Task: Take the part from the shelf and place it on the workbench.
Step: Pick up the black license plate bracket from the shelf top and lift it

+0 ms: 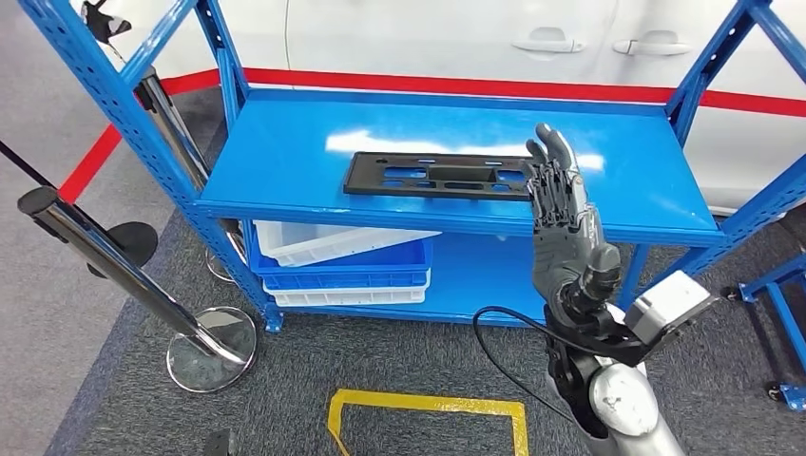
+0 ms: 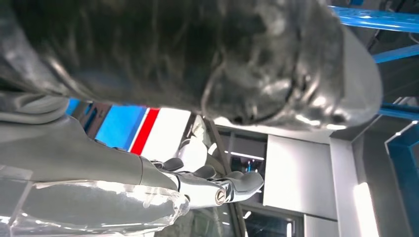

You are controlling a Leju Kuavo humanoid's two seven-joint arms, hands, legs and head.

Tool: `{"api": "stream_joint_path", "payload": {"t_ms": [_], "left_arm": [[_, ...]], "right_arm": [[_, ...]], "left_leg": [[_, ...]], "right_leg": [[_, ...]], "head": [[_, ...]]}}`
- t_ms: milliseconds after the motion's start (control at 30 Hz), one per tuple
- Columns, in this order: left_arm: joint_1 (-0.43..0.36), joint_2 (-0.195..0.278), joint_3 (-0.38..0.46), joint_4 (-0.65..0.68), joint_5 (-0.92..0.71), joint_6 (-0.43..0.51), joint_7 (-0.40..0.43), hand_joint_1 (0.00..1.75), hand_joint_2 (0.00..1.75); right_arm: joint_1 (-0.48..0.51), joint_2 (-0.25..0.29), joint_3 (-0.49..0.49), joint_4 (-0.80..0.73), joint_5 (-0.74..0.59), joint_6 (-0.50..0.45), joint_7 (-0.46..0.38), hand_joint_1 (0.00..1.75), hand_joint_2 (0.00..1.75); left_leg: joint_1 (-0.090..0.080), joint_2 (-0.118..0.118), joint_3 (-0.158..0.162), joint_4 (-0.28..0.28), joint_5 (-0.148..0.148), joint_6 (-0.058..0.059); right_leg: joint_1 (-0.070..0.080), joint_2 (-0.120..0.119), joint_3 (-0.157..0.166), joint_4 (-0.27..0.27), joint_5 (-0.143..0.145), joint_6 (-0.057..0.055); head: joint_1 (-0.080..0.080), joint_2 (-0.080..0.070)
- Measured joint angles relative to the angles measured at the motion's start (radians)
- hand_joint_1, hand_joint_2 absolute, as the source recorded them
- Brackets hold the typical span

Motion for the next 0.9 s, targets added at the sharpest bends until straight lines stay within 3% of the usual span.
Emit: {"api": "stream_joint_path", "payload": {"t_ms": [33,67,100,167,233,400,433,500,567,600,633,700,767,900], "left_arm": [[0.001,0.0,0.0,0.0,0.0,0.0,0.0,0.0,0.0],[0.002,0.0,0.0,0.0,0.0,0.0,0.001,0.0,0.0],[0.003,0.001,0.0,0.0,0.0,0.0,0.001,0.0,0.0],[0.003,0.003,0.0,0.0,0.0,0.0,0.001,0.0,0.0],[0.001,0.005,-0.001,0.0,0.0,0.0,0.002,0.0,0.0],[0.005,0.005,-0.001,0.0,-0.001,-0.001,0.004,0.0,0.0],[0.005,0.004,-0.001,0.0,-0.002,-0.001,0.004,0.0,0.0],[0.003,0.005,-0.001,0.0,-0.002,-0.001,0.007,0.0,0.0],[0.002,0.005,-0.001,0.0,-0.004,-0.001,0.009,0.0,0.0],[0.002,0.005,-0.001,0.0,-0.005,-0.001,0.01,0.0,0.0],[0.004,0.005,-0.001,0.0,-0.006,-0.002,0.01,0.0,0.0],[0.005,0.005,-0.001,0.0,-0.01,-0.004,0.011,0.0,0.0],[0.002,0.006,-0.002,0.0,-0.014,-0.007,0.012,0.0,0.0],[-0.002,0.007,-0.006,0.0,-0.02,-0.012,0.012,0.0,0.0]], "right_arm": [[0.001,0.0,0.001,0.001,0.0,0.0,0.0,0.0,0.0],[0.002,0.0,0.003,0.002,0.0,0.0,0.0,0.0,0.0],[0.002,0.0,0.004,0.002,0.0,0.0,0.0,0.0,0.0],[0.003,0.0,0.004,0.003,0.0,0.001,0.0,0.0,0.0],[0.003,0.0,0.005,0.003,-0.001,0.001,0.0,0.0,0.0],[0.004,-0.001,0.007,0.003,0.003,-0.002,0.002,0.0,0.0],[0.003,-0.001,0.007,0.003,0.01,-0.007,0.005,0.0,0.0],[0.004,-0.001,0.008,0.004,0.035,-0.024,0.019,0.0,0.0],[0.006,-0.002,0.009,0.009,0.059,-0.036,0.034,0.0,0.87],[0.006,-0.002,0.01,0.012,0.068,-0.038,0.038,0.0,0.87],[0.005,-0.002,0.011,0.015,0.075,-0.037,0.041,0.0,0.87],[0.001,-0.002,0.014,0.02,0.086,-0.035,0.044,0.0,0.0],[-0.007,-0.003,0.018,0.026,0.101,-0.027,0.05,0.0,0.0],[-0.02,-0.003,0.029,0.037,0.131,-0.011,0.059,0.0,0.0]], "left_leg": [[0.0,0.0,-0.035,0.051,-0.01,-0.001],[0.001,0.0,-0.054,0.07,-0.003,-0.002],[0.001,0.0,-0.056,0.054,0.022,-0.002],[-0.001,0.0,-0.013,-0.06,0.097,0.005],[-0.006,0.0,0.031,-0.155,0.13,0.016],[-0.003,-0.001,0.051,-0.192,0.124,0.036],[-0.001,0.0,0.057,-0.198,0.124,0.04],[0.001,0.0,0.067,-0.205,0.122,0.045],[0.002,0.0,0.073,-0.205,0.115,0.046],[0.002,-0.001,0.079,-0.205,0.111,0.046],[0.004,-0.002,0.086,-0.205,0.106,0.044],[0.006,-0.004,0.102,-0.205,0.093,0.036],[0.006,-0.006,0.107,-0.203,0.083,0.023],[0.009,-0.004,0.106,-0.197,0.069,0.001]], "right_leg": [[0.001,0.0,0.002,0.001,-0.003,-0.002],[0.003,0.0,0.005,0.003,-0.007,-0.003],[0.004,0.002,0.008,0.005,-0.012,-0.002],[0.004,0.005,0.017,0.012,-0.024,0.001],[0.007,0.006,0.02,0.02,-0.036,0.009],[0.009,0.005,0.012,0.034,-0.053,0.025],[0.009,0.005,-0.002,0.064,-0.069,0.03],[0.002,0.005,-0.067,0.185,-0.117,0.039],[-0.007,0.005,-0.138,0.292,-0.135,0.045],[-0.012,0.004,-0.151,0.298,-0.116,0.048],[-0.017,0.004,-0.145,0.264,-0.081,0.05],[-0.022,0.005,-0.096,0.138,0.0,0.054],[-0.019,0.005,-0.056,0.048,0.025,0.052],[-0.012,0.008,-0.038,0.023,0.008,0.031]], "head": [[0.0,0.0],[0.0,0.0],[0.0,0.0],[0.0,0.0],[0.001,0.0],[0.004,0.0],[0.006,0.0],[0.01,0.0],[0.01,0.0],[0.01,0.0],[0.01,0.0],[0.01,0.0],[0.01,0.0],[0.008,0.0]]}}
